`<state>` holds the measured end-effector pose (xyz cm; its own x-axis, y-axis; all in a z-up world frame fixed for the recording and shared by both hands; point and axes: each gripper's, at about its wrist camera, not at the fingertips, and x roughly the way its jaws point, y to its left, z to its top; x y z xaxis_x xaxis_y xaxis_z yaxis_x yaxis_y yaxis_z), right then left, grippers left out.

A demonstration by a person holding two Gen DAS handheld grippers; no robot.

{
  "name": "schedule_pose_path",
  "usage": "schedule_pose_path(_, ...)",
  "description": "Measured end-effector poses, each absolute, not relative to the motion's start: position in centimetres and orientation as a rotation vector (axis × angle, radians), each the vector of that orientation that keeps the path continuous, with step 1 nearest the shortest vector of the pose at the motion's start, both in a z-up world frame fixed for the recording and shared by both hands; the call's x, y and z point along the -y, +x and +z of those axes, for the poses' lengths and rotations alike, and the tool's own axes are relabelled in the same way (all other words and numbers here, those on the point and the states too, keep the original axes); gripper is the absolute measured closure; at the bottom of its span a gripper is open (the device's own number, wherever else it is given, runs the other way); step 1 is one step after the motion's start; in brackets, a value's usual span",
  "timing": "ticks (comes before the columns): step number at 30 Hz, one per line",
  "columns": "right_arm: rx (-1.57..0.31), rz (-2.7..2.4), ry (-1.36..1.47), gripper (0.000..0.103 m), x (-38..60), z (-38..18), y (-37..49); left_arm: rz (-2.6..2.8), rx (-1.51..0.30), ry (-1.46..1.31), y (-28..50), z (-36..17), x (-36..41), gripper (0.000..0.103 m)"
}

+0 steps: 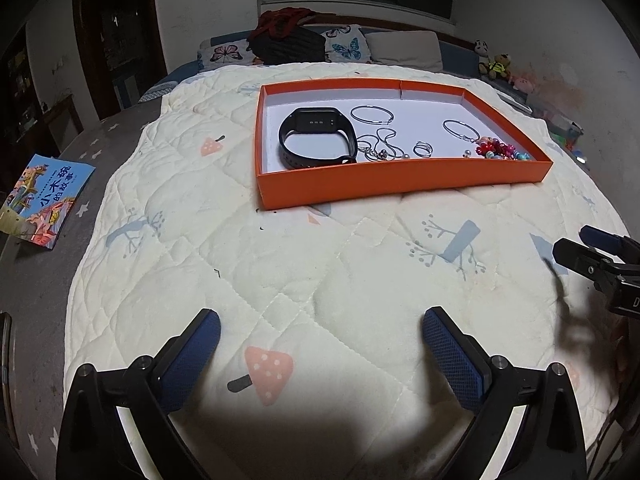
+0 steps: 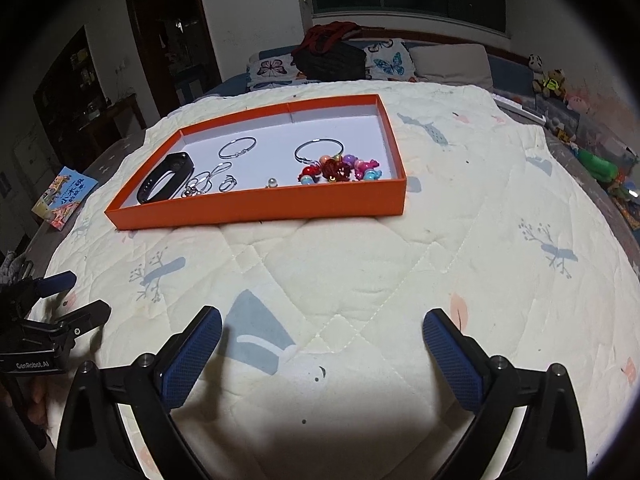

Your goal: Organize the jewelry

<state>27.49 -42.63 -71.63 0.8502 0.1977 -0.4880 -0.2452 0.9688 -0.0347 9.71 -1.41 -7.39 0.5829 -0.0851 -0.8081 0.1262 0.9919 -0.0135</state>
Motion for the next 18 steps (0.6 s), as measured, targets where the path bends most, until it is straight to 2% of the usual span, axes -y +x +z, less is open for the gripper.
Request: schedule_pose_path(18,-0.538,0.174,-0.176,0.0,41.4,-72.3,28.0,-0.128,-0.932,0.036,9.5,-7.6,1.2,0.0)
